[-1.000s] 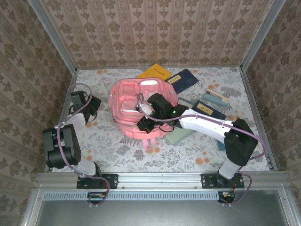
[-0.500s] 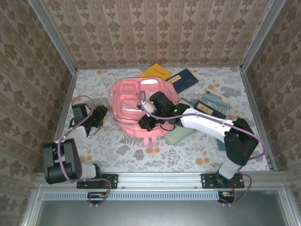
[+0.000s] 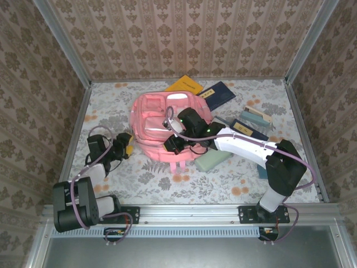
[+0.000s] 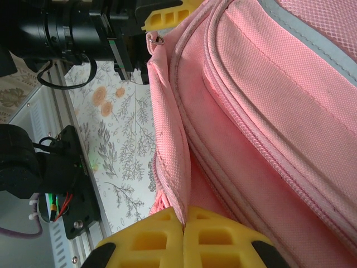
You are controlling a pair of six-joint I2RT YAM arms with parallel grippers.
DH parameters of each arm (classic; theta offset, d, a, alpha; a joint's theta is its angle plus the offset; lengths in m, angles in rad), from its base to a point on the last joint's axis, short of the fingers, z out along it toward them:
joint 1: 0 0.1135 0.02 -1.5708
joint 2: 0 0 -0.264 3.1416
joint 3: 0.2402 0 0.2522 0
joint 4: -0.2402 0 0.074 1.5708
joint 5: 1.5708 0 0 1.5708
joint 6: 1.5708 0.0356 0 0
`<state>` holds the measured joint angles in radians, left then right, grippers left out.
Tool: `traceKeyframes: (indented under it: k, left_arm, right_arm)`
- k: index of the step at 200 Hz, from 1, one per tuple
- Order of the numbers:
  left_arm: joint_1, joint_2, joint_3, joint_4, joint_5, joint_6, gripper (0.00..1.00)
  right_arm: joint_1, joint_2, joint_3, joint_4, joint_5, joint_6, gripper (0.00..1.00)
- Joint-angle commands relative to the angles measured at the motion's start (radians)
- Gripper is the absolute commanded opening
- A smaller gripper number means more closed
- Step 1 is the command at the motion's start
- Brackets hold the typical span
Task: Pack books, pencil case, and school supplies into a backpack
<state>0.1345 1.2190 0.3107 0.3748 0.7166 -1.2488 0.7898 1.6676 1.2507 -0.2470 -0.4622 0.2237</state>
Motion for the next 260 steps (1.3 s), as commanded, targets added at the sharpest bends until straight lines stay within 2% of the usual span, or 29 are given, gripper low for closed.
traceKeyframes:
  k: [1, 20, 63, 141, 166, 188, 218, 260]
  left_arm:
    - [0.008, 0.042, -0.024, 0.159, 0.055, -0.092, 0.60]
    - [0.003, 0.073, -0.039, 0.254, 0.069, -0.143, 0.59]
    - [-0.005, 0.072, -0.047, 0.299, 0.071, -0.185, 0.54]
    - [-0.006, 0.009, -0.054, 0.275, 0.077, -0.202, 0.51]
    - [-0.006, -0.009, -0.056, 0.256, 0.072, -0.196, 0.48]
    - [-0.005, -0.019, -0.052, 0.214, 0.061, -0.169, 0.42]
    - [-0.006, 0.014, -0.036, 0.214, 0.052, -0.148, 0.37]
    - [-0.009, 0.094, -0.028, 0.301, 0.035, -0.172, 0.38]
  right_arm:
    - [-0.010, -0.003, 0.031, 0.073, -0.026, 0.024, 0.00]
    - [-0.009, -0.005, 0.029, 0.071, -0.026, 0.029, 0.00]
    - [-0.007, -0.006, 0.021, 0.072, -0.026, 0.036, 0.00]
    - [-0.005, -0.001, 0.020, 0.074, -0.020, 0.038, 0.00]
    - [-0.004, 0.000, 0.019, 0.072, -0.021, 0.040, 0.00]
    - [-0.003, 0.000, 0.018, 0.072, -0.021, 0.041, 0.00]
    - [0.001, -0.001, 0.016, 0.071, -0.022, 0.043, 0.00]
    - [0.003, -0.006, 0.013, 0.069, -0.017, 0.042, 0.00]
